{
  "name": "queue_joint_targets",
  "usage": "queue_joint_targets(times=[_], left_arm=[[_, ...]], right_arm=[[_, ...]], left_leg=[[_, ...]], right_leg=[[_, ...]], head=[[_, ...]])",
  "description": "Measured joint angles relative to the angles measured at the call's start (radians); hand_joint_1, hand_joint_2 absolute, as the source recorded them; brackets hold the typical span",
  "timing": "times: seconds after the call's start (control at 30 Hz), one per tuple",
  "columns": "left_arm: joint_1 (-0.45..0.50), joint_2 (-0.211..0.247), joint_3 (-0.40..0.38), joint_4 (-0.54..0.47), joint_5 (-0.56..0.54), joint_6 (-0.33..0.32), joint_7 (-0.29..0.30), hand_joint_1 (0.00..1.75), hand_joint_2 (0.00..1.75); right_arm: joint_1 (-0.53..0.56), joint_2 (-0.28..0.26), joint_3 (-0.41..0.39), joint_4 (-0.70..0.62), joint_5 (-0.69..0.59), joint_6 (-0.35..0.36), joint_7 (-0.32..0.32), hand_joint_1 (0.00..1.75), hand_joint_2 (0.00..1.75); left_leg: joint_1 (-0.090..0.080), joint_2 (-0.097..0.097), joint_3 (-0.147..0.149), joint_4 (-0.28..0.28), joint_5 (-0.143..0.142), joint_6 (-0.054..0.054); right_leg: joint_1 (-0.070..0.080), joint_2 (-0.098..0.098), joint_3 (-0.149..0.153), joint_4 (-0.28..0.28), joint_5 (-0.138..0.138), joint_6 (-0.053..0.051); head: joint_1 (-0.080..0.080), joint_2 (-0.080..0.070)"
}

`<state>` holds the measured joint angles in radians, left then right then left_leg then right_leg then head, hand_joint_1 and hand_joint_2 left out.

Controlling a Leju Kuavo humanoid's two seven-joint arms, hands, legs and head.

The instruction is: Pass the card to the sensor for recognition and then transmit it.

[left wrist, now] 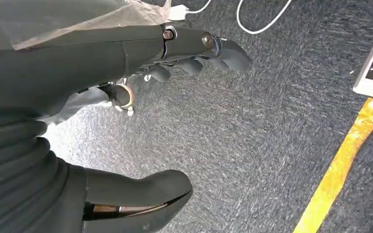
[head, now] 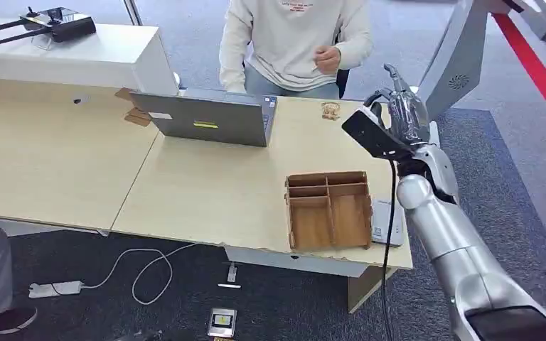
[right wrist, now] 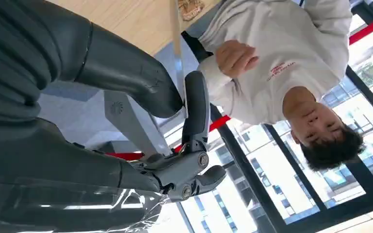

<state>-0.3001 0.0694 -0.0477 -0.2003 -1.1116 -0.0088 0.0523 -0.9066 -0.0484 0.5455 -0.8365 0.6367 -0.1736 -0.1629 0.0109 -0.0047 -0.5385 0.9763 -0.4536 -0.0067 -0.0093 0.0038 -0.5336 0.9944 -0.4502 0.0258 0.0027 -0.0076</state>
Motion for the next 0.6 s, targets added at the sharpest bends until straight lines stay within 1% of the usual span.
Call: queue_joint_targets(times=[0.2,0.23,0.33,0.6], left_arm=[[0.001,-0.006,0.000,0.000,-0.014,0.000,0.000,0.00,1.75],[-0.002,-0.008,0.000,0.000,-0.023,-0.003,-0.002,0.00,1.75],[-0.009,-0.013,0.000,0.000,-0.029,-0.010,-0.002,0.00,1.75],[-0.019,-0.021,-0.002,0.000,-0.039,-0.015,-0.003,0.00,1.75]], right_arm=[[0.017,0.005,-0.006,-0.023,0.016,0.001,0.005,1.75,1.75],[0.011,0.028,-0.003,-0.005,0.032,-0.003,-0.027,1.75,1.75],[-0.011,0.062,0.002,0.041,0.050,-0.014,-0.050,1.75,1.75],[-0.052,0.135,0.014,0.157,0.072,-0.029,-0.071,1.75,1.75]], left_leg=[[0.000,0.000,0.000,0.000,0.000,0.000],[0.000,0.000,0.000,0.000,0.000,0.000],[0.000,0.000,-0.001,0.000,0.000,0.000],[0.001,0.000,-0.001,0.000,0.000,0.000]], right_leg=[[0.000,0.000,0.000,0.000,0.000,0.000],[0.000,0.000,0.000,0.000,0.000,0.000],[0.000,0.000,0.000,0.000,0.000,0.000],[0.001,0.000,0.000,0.000,0.000,0.000]], head=[[0.000,0.000],[0.000,0.000],[0.000,0.000],[0.000,0.000]])
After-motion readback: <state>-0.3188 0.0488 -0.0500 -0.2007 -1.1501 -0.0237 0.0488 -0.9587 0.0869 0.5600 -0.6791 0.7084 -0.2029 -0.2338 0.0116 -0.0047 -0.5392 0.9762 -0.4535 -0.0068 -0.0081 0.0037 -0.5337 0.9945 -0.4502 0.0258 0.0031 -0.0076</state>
